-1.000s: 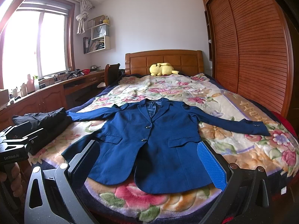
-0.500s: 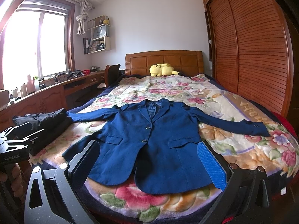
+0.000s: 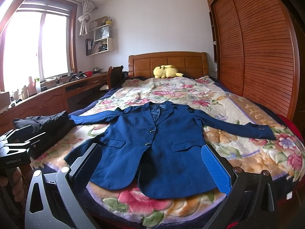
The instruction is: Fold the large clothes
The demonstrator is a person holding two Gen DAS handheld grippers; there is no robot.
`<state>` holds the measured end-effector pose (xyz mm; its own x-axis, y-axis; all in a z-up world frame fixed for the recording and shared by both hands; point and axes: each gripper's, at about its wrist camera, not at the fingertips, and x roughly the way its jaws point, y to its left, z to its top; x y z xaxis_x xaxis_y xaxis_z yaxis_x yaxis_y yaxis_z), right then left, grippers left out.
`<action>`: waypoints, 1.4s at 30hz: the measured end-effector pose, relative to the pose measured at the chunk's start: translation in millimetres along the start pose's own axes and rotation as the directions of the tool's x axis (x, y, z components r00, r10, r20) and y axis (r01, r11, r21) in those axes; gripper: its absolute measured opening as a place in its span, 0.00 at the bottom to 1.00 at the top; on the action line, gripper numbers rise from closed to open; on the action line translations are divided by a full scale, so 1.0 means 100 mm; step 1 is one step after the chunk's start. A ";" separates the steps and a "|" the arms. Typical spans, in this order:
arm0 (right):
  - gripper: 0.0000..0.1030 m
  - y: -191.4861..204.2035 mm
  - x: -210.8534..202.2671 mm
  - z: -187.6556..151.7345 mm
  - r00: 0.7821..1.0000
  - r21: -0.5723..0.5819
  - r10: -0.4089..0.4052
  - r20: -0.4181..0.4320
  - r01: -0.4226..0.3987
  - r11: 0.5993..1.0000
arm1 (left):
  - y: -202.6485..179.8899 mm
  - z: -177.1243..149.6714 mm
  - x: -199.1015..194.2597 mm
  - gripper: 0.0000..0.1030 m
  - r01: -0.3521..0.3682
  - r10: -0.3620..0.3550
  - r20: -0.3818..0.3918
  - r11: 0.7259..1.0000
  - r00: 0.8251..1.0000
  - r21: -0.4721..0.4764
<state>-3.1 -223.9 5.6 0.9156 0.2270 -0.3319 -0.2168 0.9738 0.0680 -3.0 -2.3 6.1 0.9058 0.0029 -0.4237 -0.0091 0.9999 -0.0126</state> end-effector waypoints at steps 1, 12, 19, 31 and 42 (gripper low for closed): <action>1.00 0.00 0.00 0.00 1.000 0.000 0.001 0.000 -0.001 1.000 | 0.00 0.00 0.00 1.00 0.000 0.000 0.000 1.000 1.000 0.000; 1.00 0.02 0.11 -0.01 0.999 -0.024 0.026 -0.019 -0.026 0.999 | 0.14 0.02 0.08 1.00 -0.023 0.023 -0.025 1.000 0.999 -0.003; 1.00 0.02 0.39 0.00 0.998 -0.042 0.048 -0.050 -0.050 0.998 | 0.31 -0.10 0.41 1.00 -0.043 0.042 -0.071 0.999 0.997 -0.012; 1.00 0.08 0.94 -0.10 0.991 -0.085 0.065 -0.115 -0.075 0.994 | 0.60 -0.28 0.96 1.00 -0.072 0.071 -0.130 0.997 0.989 -0.005; 1.00 0.03 1.46 -0.13 0.981 -0.068 0.080 -0.177 -0.094 0.993 | 0.86 -0.21 1.50 1.00 -0.075 0.081 -0.173 0.996 0.982 0.040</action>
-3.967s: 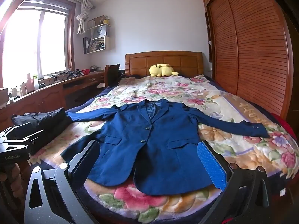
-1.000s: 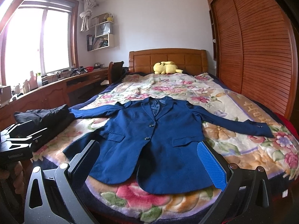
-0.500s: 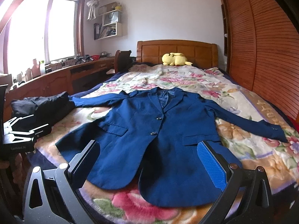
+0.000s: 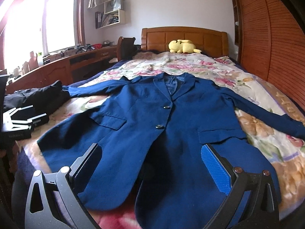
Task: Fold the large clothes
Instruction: 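Move the left gripper to the jacket sleeve nearest it and grasp the cuff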
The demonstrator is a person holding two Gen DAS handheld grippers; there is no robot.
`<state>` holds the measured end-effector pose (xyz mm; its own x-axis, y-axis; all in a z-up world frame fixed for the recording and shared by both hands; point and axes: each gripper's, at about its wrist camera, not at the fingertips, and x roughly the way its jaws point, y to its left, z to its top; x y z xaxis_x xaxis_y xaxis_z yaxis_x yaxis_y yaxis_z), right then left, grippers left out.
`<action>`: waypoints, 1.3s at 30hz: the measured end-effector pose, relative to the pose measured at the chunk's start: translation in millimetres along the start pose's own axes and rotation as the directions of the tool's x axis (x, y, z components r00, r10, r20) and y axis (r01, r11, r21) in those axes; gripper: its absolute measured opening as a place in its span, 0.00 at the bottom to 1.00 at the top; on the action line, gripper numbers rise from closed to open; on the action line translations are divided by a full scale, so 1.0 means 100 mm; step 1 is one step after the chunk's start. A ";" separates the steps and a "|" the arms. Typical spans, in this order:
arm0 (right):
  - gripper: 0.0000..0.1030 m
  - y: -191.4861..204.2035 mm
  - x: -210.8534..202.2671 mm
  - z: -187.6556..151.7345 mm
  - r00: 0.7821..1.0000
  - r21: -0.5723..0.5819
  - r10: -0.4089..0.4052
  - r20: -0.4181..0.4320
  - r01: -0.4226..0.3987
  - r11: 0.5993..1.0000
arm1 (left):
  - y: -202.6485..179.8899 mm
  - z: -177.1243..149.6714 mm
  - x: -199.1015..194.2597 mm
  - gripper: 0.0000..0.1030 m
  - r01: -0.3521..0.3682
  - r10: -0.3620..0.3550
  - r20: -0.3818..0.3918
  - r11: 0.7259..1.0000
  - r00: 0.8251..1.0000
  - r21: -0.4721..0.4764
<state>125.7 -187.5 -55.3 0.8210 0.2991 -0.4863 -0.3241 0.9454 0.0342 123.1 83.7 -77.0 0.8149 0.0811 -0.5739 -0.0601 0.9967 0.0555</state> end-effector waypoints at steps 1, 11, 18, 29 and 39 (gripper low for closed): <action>1.00 0.00 0.03 0.01 1.000 -0.002 0.001 -0.003 -0.001 1.000 | 0.03 0.03 0.06 1.00 0.013 -0.013 -0.009 1.000 1.000 0.000; 1.00 0.04 0.34 0.18 0.999 -0.029 0.038 0.003 -0.038 0.999 | 0.42 0.36 0.60 1.00 -0.003 0.005 -0.041 0.999 0.999 0.040; 1.00 0.08 0.52 0.37 0.997 -0.056 0.074 0.004 -0.073 0.996 | 0.65 0.54 1.07 1.00 -0.007 0.010 -0.100 0.999 0.995 0.038; 1.00 0.15 1.02 0.41 0.993 -0.091 0.113 -0.027 -0.115 0.989 | 0.98 0.82 1.92 1.00 -0.021 0.004 -0.214 0.997 0.977 -0.080; 1.00 0.08 1.23 0.30 0.988 -0.083 0.136 -0.080 -0.142 0.986 | 1.23 1.04 2.56 1.00 -0.069 0.007 -0.297 0.977 0.955 -0.200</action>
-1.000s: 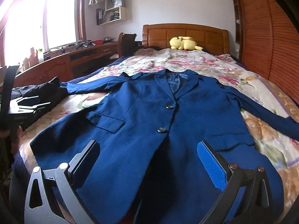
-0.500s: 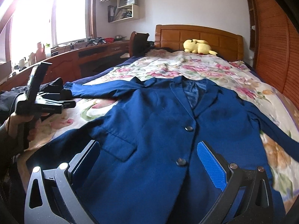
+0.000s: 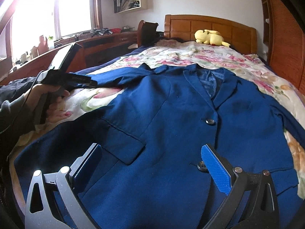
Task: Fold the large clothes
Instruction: 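Move the left gripper to the jacket sleeve nearest it and grasp the cuff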
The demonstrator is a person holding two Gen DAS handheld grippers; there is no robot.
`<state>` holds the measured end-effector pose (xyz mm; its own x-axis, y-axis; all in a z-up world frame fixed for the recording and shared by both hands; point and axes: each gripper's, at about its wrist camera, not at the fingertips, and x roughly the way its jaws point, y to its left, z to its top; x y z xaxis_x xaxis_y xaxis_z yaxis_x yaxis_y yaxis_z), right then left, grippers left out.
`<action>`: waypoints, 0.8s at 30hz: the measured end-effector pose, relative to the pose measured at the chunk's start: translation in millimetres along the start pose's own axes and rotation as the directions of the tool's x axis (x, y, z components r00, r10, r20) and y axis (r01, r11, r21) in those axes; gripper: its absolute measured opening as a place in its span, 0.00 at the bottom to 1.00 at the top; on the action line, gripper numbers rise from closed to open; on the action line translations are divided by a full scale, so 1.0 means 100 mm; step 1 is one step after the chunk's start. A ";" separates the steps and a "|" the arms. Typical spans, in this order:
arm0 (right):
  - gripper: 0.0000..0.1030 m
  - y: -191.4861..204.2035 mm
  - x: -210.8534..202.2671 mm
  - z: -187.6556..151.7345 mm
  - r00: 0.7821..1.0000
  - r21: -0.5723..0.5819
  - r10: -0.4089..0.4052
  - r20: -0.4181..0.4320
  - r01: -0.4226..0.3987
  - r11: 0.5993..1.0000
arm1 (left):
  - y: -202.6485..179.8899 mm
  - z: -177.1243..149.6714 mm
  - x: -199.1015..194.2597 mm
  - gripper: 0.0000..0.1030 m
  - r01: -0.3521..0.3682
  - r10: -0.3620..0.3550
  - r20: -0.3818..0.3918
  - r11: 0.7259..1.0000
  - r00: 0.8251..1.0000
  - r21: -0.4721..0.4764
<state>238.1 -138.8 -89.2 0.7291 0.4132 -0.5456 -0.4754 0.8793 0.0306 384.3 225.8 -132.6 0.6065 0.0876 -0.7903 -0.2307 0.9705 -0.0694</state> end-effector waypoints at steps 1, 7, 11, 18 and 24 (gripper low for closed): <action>1.00 0.01 0.01 0.03 1.000 0.004 0.004 -0.002 -0.004 1.000 | 0.02 0.04 0.03 0.97 0.008 -0.008 -0.004 1.000 1.000 -0.021; 1.00 -0.03 0.03 0.06 1.000 0.024 0.011 0.011 -0.011 1.000 | 0.23 0.20 0.26 0.85 0.074 -0.085 -0.044 0.975 0.995 -0.208; 1.00 -0.01 0.04 0.04 1.000 0.028 0.014 0.012 -0.014 1.000 | 0.34 0.19 0.38 0.83 0.103 -0.133 -0.069 0.938 0.989 -0.330; 1.00 0.02 0.03 0.04 1.000 0.034 0.017 0.013 -0.017 0.999 | 0.25 0.10 0.41 0.83 0.054 -0.100 -0.121 0.941 0.988 -0.333; 1.00 0.03 0.04 0.03 1.000 0.028 0.025 0.012 -0.025 0.999 | 0.34 0.20 0.44 0.80 0.085 -0.121 -0.077 0.928 0.990 -0.364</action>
<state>241.3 -134.1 -88.6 0.7230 0.4375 -0.5347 -0.4792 0.8751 0.0680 418.0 267.1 -157.8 0.5694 -0.0476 -0.8207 -0.4396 0.8259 -0.3529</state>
